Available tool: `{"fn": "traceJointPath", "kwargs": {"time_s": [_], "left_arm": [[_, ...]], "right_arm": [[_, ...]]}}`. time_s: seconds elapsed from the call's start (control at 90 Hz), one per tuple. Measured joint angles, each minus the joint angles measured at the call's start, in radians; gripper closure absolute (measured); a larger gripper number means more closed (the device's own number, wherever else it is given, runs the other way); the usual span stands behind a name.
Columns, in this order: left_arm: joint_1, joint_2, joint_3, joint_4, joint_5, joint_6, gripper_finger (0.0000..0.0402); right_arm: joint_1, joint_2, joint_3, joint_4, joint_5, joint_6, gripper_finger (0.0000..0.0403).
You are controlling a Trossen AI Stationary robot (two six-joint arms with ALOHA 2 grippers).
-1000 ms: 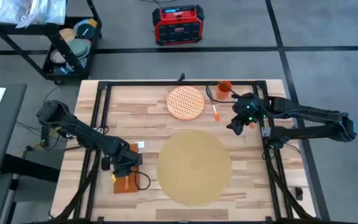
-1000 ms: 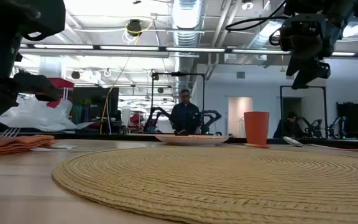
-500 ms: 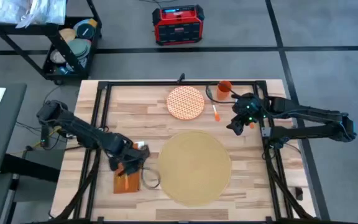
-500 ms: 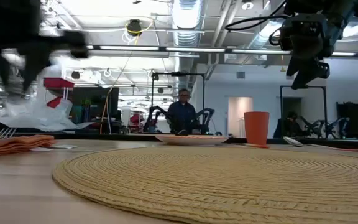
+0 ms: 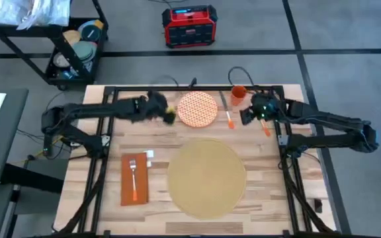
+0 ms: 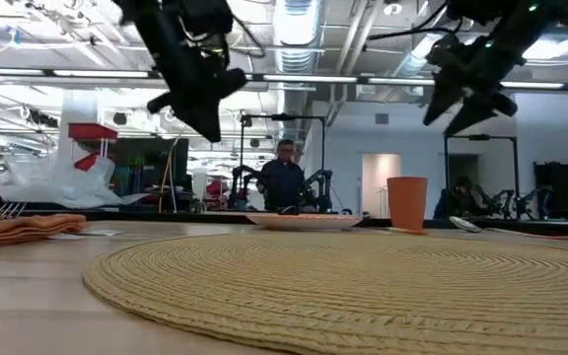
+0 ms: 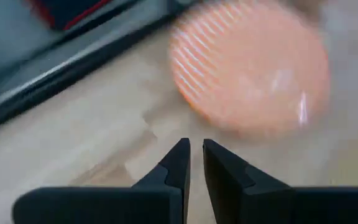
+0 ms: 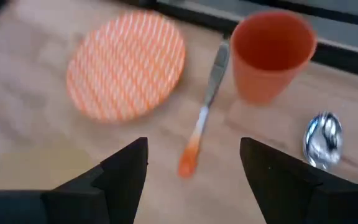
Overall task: Set table place
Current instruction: Put the orange table knife on top of the brown placemat
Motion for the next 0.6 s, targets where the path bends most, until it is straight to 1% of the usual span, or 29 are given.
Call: {"fn": "traceJointPath", "kwargs": {"time_s": [0.056, 0.111, 0.189, 0.244, 0.311, 0.378, 0.444, 0.489, 0.533, 0.6], "left_arm": [[0.052, 0.000, 0.000, 0.076, 0.048, -0.007, 0.0377], [0.088, 0.000, 0.000, 0.156, 0.094, -0.009, 0.0377], [0.113, 0.000, 0.000, 0.268, 0.114, -0.047, 0.0377], [0.117, 0.000, 0.000, 0.337, 0.115, -0.089, 0.0377], [0.107, 0.000, 0.000, 0.382, 0.125, -0.127, 0.0377], [0.092, 0.000, 0.000, 0.403, 0.130, -0.125, 0.0377], [0.078, 0.000, 0.000, 0.400, 0.133, -0.102, 0.0377], [0.071, 0.000, 0.000, 0.396, 0.134, -0.084, 0.0377], [0.066, 0.000, 0.000, 0.391, 0.134, -0.065, 0.0377], [0.059, 0.000, 0.000, 0.383, 0.142, -0.041, 0.0377]], "right_arm": [[-0.050, 0.009, 0.000, -0.029, 0.010, -0.012, 0.0158], [-0.116, 0.013, 0.000, -0.069, 0.051, -0.048, 0.0158], [-0.215, 0.012, 0.000, -0.090, 0.069, -0.114, 0.0158], [-0.280, 0.011, 0.000, -0.106, 0.016, -0.162, 0.0158], [-0.348, 0.013, 0.000, -0.171, -0.054, -0.204, 0.0158], [-0.398, 0.028, 0.000, -0.227, -0.066, -0.247, 0.0158], [-0.442, 0.047, 0.000, -0.236, -0.081, -0.276, 0.0158], [-0.464, 0.058, 0.000, -0.229, -0.108, -0.282, 0.0158], [-0.471, 0.075, 0.000, -0.209, -0.157, -0.271, 0.0158], [-0.441, 0.123, 0.000, -0.149, -0.237, -0.227, 0.0158]]}}
